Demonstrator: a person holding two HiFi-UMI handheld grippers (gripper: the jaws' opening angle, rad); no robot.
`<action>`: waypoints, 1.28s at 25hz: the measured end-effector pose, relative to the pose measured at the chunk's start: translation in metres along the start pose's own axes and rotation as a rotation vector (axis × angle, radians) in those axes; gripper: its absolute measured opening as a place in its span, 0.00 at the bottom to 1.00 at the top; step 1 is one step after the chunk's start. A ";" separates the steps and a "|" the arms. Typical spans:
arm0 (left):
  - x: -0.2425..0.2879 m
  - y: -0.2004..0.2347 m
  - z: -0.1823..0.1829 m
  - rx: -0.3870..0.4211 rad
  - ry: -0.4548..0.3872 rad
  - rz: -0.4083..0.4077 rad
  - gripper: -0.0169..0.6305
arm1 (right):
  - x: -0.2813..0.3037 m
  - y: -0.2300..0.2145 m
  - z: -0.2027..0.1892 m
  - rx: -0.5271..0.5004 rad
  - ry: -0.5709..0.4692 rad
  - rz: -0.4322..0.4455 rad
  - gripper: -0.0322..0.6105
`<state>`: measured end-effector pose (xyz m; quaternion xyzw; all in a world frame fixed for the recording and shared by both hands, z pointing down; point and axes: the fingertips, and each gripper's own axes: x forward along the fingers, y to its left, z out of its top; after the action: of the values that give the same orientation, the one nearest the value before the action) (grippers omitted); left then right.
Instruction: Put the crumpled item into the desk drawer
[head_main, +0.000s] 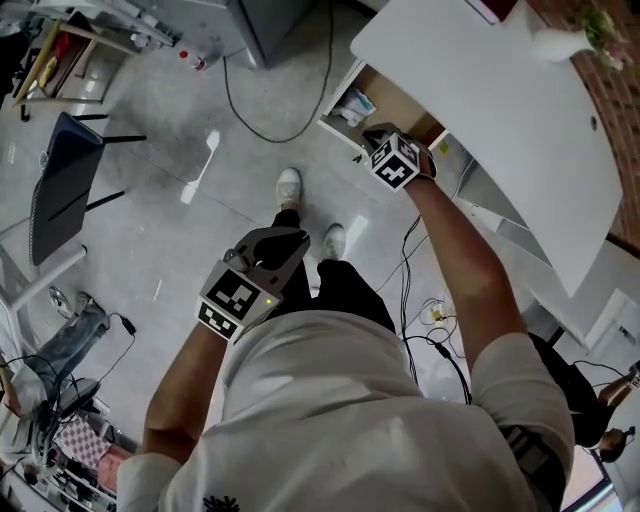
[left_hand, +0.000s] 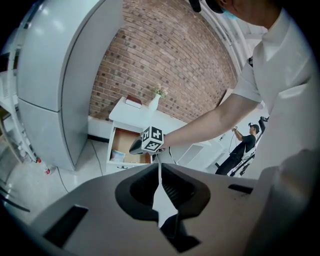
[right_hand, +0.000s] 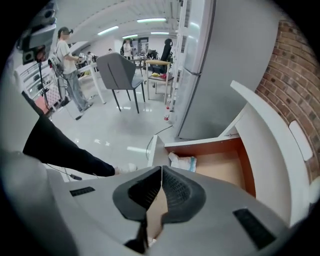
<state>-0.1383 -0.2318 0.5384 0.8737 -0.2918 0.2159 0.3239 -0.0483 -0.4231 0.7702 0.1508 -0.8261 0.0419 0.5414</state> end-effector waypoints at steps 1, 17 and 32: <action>-0.001 -0.008 0.001 0.007 -0.005 0.002 0.08 | -0.011 0.006 -0.001 0.008 -0.013 0.001 0.10; -0.025 -0.131 0.002 0.057 -0.046 0.049 0.08 | -0.212 0.160 -0.023 0.139 -0.176 0.133 0.10; -0.033 -0.211 -0.005 0.074 -0.039 0.108 0.08 | -0.349 0.247 -0.072 0.283 -0.257 0.210 0.10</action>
<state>-0.0269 -0.0855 0.4305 0.8722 -0.3364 0.2265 0.2733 0.0713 -0.1000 0.5065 0.1424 -0.8853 0.1943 0.3977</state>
